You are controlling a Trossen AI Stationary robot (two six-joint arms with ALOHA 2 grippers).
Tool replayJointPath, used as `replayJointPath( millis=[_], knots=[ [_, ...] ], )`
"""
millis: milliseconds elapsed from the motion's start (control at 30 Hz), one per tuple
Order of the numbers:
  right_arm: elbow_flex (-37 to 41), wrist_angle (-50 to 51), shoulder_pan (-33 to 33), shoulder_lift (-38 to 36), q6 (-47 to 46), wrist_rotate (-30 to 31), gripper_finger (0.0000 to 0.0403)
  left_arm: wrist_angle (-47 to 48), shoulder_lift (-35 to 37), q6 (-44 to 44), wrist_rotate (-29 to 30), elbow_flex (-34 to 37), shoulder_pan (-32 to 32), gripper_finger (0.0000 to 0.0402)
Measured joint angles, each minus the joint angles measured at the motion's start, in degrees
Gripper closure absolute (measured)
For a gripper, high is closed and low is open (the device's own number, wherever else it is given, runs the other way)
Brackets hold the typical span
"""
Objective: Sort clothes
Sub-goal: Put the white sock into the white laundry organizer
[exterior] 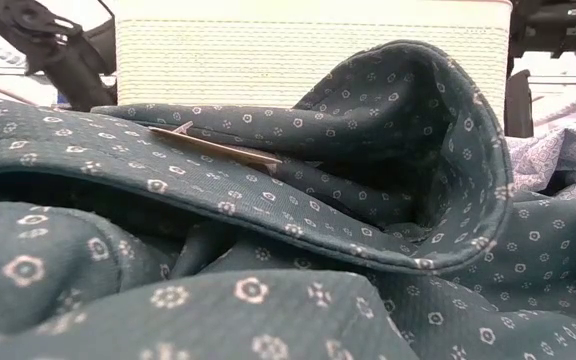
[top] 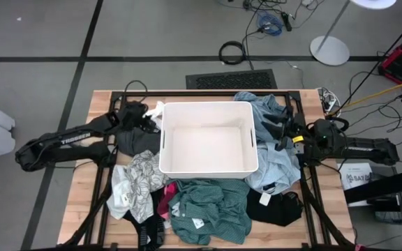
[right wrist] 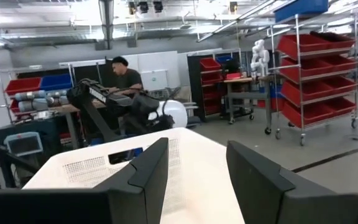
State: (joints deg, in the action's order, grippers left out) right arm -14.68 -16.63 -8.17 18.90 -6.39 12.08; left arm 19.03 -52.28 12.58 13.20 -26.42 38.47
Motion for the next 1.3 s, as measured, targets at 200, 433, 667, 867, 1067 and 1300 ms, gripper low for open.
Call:
replayJointPath(
  millis=[200,433,667,867,1067,1300],
  knots=[
    [0.0,0.0,-0.5,0.0,-0.9,0.0,0.0252,-0.7,-6.6,-4.6,-7.3,-0.4,6.3,0.0224],
    [0.0,0.0,-0.5,0.0,-1.2,-0.1,0.0252,-2.1,-11.2,-7.8,-8.1,-0.4,8.4,0.0224],
    [0.0,0.2,-0.5,0.0,-1.1,-0.1,0.0252,-6.3,-16.0,-10.2,-9.9,-0.5,8.8,0.0224],
    [0.0,1.3,-0.5,0.0,-0.9,-0.2,0.0252,-10.4,-19.7,-10.1,-10.6,-0.5,9.9,0.0224],
    [0.0,1.9,-0.5,0.0,-1.3,-0.2,0.0252,-11.5,-19.6,-10.2,-11.9,-0.5,9.9,0.0251],
    [0.0,1.8,-0.5,0.0,-1.4,-0.1,0.0252,-11.1,-19.6,-10.4,-11.5,-0.5,9.9,0.0362]
  ],
)
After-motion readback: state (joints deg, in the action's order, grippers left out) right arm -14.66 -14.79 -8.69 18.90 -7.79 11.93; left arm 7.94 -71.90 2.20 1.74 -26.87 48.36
